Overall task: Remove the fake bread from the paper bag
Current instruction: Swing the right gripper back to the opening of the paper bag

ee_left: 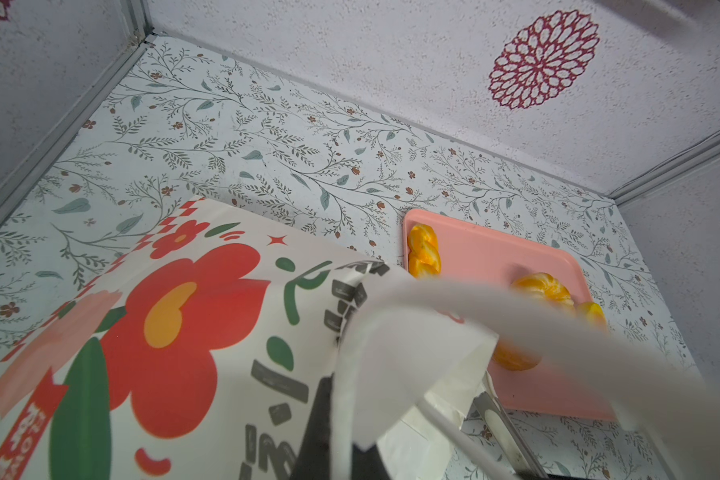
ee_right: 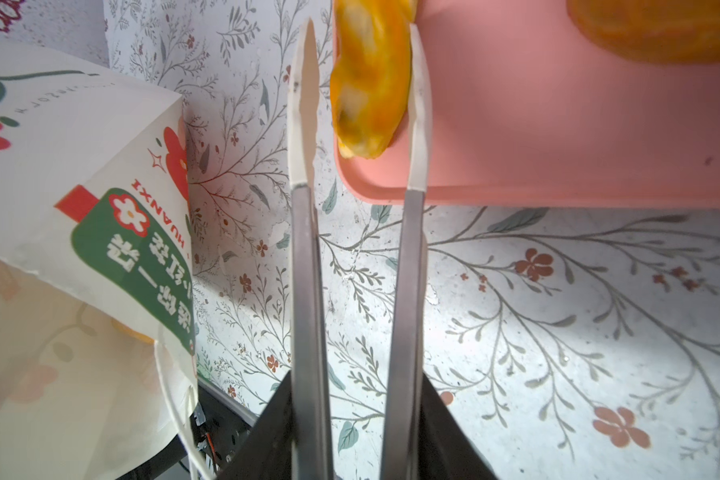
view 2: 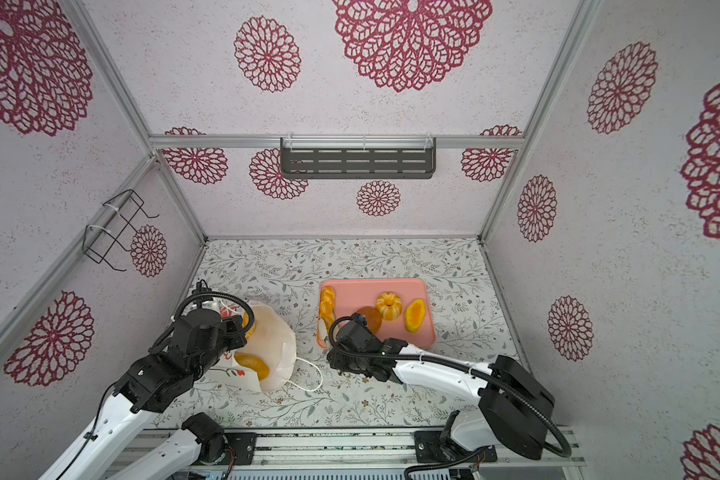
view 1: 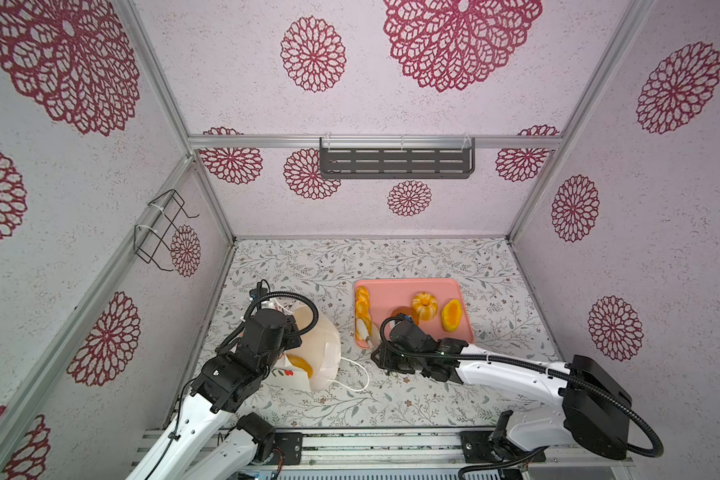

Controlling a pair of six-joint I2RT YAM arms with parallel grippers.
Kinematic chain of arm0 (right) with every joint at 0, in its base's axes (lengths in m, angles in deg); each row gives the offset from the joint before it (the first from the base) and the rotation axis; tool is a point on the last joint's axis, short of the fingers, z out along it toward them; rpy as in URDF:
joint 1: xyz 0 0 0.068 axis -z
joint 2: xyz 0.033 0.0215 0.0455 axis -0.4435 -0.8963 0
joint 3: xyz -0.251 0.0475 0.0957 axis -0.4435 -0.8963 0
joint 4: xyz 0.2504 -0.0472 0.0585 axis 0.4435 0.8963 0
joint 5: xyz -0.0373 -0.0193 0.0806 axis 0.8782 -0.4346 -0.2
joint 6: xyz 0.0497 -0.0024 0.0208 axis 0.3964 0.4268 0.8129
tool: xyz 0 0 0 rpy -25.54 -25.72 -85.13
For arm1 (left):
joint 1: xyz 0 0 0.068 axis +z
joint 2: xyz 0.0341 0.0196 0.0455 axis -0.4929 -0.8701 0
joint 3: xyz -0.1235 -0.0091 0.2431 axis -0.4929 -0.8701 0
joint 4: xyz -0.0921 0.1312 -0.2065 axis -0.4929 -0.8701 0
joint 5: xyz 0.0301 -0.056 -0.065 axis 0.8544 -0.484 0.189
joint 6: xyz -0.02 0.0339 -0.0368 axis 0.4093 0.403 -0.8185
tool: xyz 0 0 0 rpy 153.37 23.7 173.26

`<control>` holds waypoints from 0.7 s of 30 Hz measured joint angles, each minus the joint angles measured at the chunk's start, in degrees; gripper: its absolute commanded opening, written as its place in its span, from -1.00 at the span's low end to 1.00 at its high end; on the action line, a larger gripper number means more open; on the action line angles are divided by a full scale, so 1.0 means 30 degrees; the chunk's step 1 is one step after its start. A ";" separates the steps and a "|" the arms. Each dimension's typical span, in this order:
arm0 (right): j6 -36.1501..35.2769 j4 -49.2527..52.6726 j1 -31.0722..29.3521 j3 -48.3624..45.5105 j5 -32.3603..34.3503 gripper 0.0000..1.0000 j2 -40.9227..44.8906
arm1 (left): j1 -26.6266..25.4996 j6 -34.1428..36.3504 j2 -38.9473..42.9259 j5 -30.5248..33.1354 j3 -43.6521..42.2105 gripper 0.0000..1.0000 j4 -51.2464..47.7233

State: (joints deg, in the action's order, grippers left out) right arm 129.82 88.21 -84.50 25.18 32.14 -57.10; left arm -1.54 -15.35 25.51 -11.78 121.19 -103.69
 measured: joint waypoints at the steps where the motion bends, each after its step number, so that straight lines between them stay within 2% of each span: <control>1: -0.0095 0.0146 0.0000 0.0022 0.0007 -0.17 0.0153 | 0.0000 0.0007 0.0022 -0.0022 0.0000 -1.00 0.0000; 15: -0.1341 0.3031 0.0095 0.0066 0.0539 -0.19 0.2820 | 0.0000 0.0408 -0.0219 -0.0546 -0.0233 -1.00 0.0634; 21: -0.3694 0.4481 0.0095 0.1064 0.0488 -0.29 0.4218 | 0.0000 0.1945 -0.0816 -0.1180 -0.0262 -1.00 0.1545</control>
State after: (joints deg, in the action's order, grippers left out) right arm 118.73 101.65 -84.22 28.37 33.60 -44.45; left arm -1.54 -9.51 23.07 -15.32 120.40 -99.06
